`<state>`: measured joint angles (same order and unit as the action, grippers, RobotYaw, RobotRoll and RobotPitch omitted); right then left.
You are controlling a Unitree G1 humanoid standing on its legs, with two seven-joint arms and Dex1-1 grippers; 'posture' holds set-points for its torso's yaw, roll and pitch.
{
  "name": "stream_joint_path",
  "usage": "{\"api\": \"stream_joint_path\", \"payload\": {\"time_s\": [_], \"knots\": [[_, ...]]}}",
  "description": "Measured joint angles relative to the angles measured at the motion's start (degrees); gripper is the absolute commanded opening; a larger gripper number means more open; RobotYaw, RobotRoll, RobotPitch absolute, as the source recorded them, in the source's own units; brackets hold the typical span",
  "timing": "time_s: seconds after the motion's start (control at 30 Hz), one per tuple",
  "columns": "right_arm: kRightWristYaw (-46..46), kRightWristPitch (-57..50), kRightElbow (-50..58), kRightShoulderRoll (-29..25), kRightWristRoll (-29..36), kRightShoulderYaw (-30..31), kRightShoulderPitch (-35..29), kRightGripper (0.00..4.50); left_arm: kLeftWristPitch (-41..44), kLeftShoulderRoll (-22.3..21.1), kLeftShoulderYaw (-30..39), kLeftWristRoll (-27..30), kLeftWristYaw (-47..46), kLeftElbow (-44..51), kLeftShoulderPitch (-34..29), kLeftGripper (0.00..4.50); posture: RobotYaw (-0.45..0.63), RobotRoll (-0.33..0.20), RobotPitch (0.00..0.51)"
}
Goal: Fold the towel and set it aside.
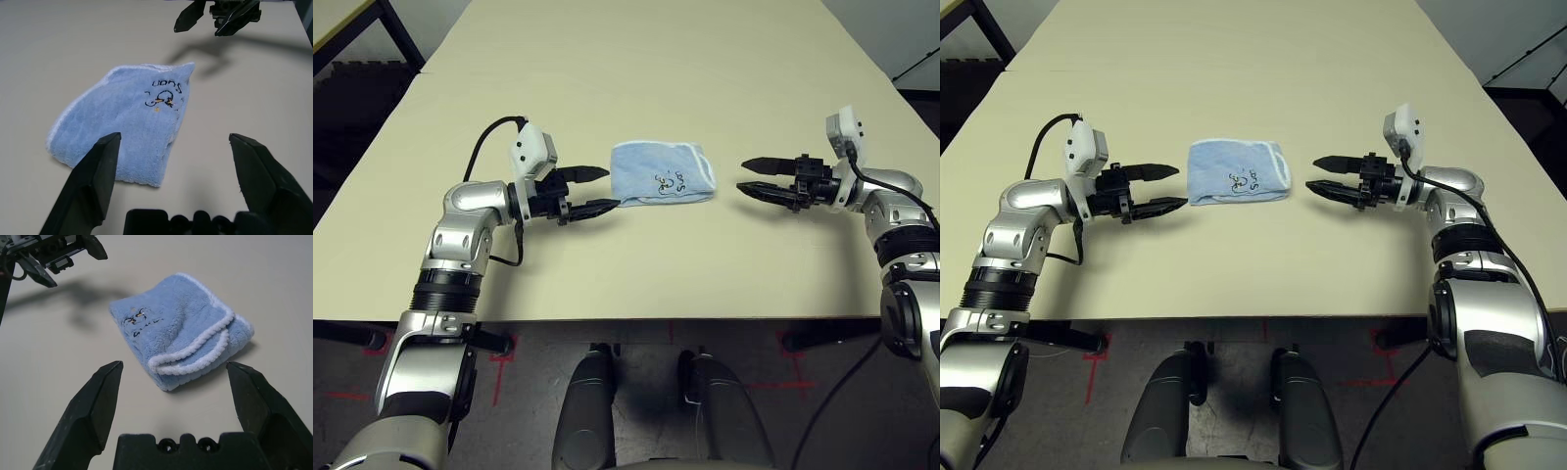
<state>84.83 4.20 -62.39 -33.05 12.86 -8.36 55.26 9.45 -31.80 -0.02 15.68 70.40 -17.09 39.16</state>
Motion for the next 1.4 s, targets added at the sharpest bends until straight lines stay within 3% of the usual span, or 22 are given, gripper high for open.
{"api": "stream_joint_path", "payload": {"time_s": [0.3,0.7,0.87,1.4], "knots": [[-6.5,-31.3,0.9,-0.9,5.7,-3.6,2.0,4.47,1.8,-0.5,0.0,0.5,0.0,2.9,-0.6,4.49,0.03,0.0,0.168],[-22.2,-48.1,1.7,8.2,11.4,-8.4,7.4,4.47,4.1,-1.0,-0.5,1.0,-1.0,5.8,-2.9,4.49,0.06,0.0,0.17],[-28.3,-50.7,1.1,8.5,11.8,-10.0,8.1,4.47,5.1,-1.1,-0.5,1.2,-1.5,7.8,-4.1,4.49,0.07,0.0,0.172],[-29.3,-55.6,1.0,4.9,10.3,-8.2,6.9,4.47,6.0,-1.8,-0.7,1.3,-2.1,9.3,-4.5,4.49,0.06,0.0,0.176]]}}
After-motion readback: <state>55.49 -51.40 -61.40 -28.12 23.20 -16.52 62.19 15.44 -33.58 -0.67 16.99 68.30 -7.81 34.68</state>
